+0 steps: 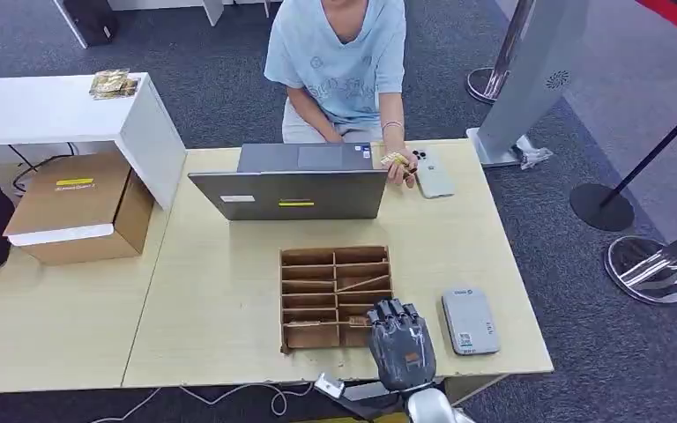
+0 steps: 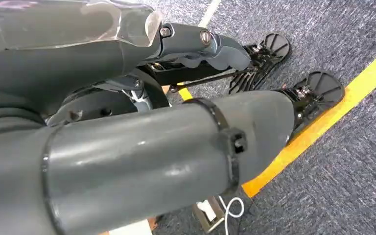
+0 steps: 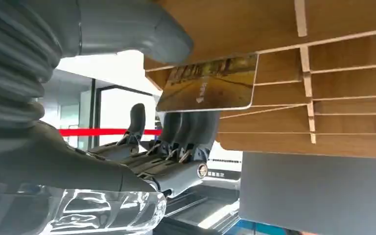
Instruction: Pass the card to the sensor for recognition and then transmit it.
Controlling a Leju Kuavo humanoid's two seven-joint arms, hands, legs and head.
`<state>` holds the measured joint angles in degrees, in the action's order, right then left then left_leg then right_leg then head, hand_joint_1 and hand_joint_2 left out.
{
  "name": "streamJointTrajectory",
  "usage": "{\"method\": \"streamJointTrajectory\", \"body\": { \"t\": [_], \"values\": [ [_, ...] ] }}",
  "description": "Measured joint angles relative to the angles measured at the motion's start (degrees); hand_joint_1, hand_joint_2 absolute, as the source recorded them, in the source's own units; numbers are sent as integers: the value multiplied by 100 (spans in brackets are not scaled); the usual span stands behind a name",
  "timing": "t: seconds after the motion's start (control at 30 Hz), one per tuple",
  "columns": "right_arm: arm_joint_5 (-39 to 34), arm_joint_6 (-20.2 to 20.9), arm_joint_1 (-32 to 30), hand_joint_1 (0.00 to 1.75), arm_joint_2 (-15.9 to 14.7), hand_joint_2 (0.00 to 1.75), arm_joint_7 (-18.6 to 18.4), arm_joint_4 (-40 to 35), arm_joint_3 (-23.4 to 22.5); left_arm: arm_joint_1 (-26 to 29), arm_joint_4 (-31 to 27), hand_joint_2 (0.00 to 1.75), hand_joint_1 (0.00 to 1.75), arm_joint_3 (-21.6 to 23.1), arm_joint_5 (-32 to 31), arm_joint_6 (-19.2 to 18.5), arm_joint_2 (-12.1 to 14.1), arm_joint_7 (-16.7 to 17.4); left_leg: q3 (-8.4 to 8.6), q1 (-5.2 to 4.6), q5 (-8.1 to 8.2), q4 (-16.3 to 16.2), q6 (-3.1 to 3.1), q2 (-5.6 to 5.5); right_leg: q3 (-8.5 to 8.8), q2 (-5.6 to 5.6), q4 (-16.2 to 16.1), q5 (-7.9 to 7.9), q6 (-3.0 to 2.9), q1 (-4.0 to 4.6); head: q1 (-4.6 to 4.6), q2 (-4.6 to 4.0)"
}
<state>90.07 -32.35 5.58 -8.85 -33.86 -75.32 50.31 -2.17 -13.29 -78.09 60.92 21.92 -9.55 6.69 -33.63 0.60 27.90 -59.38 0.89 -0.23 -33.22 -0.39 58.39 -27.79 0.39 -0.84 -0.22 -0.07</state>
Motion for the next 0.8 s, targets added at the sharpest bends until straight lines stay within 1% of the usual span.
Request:
{"method": "streamJointTrajectory", "body": {
  "t": [0.03,0.07,0.1,0.13,0.47,0.6,0.7,0.8],
  "values": [
    [0,-2,1,154,0,175,2,11,0,-1,0,0,0,0,0,-9,2,0,0,0,0,0,0,0,0,0,0,0,0,0,0,0],
    [0,-4,1,162,0,175,9,20,0,-1,0,0,0,0,-2,-17,7,0,0,0,0,0,0,0,0,0,0,0,0,0,0,0],
    [0,-11,2,162,0,175,13,26,-2,-2,0,0,0,0,0,-26,11,0,0,0,0,0,0,0,0,0,0,0,0,0,0,0],
    [0,-20,2,175,0,175,35,31,-11,-2,0,0,0,0,-2,-41,11,0,0,0,0,0,0,0,0,0,0,0,0,0,0,0],
    [0,-103,-62,175,76,175,476,33,-249,-2,0,0,0,0,0,-68,20,2,1,0,0,0,0,0,0,0,0,0,0,0,0,0],
    [0,-230,-120,175,118,175,619,33,-330,-1,0,0,0,0,0,-68,20,2,1,0,0,0,0,0,0,0,0,0,0,0,0,0],
    [-2,-437,-211,175,210,175,843,31,-496,-2,0,0,0,0,-2,-52,18,2,0,0,0,0,0,0,0,0,0,0,0,0,0,0],
    [0,-632,-364,175,336,175,1218,-48,-766,-4,0,0,0,0,0,-46,13,-17,0,0,0,0,0,0,-1,-1,0,0,0,0,0,0]
  ]
}}
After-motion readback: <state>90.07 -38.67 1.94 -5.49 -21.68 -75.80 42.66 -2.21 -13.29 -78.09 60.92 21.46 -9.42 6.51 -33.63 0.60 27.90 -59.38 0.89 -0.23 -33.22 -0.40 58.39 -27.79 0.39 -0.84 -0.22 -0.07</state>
